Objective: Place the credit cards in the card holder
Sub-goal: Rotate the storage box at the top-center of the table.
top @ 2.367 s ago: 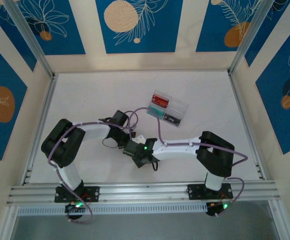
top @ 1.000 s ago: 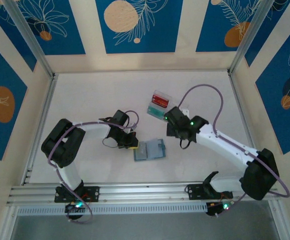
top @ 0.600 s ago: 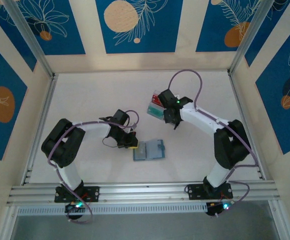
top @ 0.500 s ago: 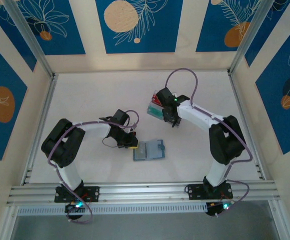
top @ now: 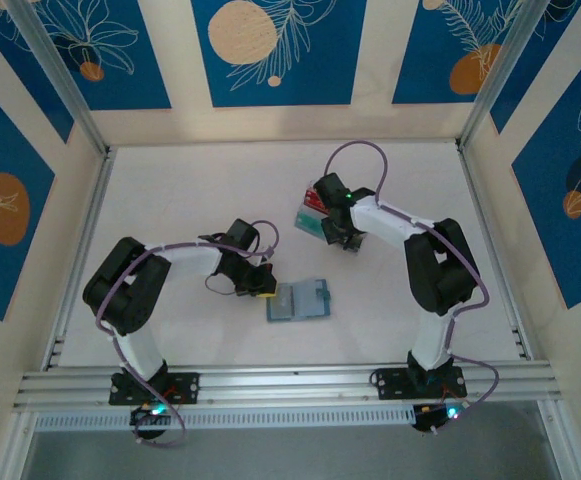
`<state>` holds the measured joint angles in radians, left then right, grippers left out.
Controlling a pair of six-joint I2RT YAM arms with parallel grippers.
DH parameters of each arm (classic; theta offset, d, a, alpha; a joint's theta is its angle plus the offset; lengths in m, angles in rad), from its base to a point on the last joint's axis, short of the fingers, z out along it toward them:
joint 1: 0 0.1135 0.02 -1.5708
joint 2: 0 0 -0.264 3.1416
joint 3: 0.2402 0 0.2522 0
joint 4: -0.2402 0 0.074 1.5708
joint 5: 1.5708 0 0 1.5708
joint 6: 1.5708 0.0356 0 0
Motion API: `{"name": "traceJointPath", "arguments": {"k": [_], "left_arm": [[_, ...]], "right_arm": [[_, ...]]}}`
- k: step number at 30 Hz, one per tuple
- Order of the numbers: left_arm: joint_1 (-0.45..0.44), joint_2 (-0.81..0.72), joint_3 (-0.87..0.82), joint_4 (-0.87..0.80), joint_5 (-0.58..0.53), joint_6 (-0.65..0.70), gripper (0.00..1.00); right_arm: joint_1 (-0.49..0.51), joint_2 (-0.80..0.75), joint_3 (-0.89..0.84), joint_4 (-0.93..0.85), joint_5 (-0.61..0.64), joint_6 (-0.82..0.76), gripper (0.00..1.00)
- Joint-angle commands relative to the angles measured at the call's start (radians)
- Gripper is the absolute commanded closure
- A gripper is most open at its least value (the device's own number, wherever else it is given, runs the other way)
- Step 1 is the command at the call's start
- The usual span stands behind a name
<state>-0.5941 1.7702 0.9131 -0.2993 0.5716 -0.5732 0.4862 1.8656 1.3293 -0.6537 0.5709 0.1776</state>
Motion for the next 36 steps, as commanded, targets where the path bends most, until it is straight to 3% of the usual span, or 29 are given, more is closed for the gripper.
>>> {"name": "traceJointPath", "arguments": {"k": [1,9,14,28,36], "left_arm": [[0.003,0.031,-0.009,-0.052,-0.061,0.012,1.0],[0.007,0.028,-0.006,-0.055,-0.059,0.014,1.0],[0.014,0.02,-0.012,-0.059,-0.063,0.018,1.0],[0.017,0.01,-0.015,-0.057,-0.063,0.017,1.0],[0.017,-0.001,-0.03,-0.051,-0.065,0.014,1.0]], "right_arm": [[-0.021,0.023,0.032,-0.044,-0.066,-0.017,0.38],[-0.03,0.081,0.061,-0.099,-0.141,-0.019,0.38],[-0.013,0.091,0.055,-0.118,-0.173,-0.005,0.44],[0.129,0.142,0.187,-0.286,-0.278,0.233,0.44],[0.225,0.184,0.278,-0.366,0.057,0.265,0.39]]}}
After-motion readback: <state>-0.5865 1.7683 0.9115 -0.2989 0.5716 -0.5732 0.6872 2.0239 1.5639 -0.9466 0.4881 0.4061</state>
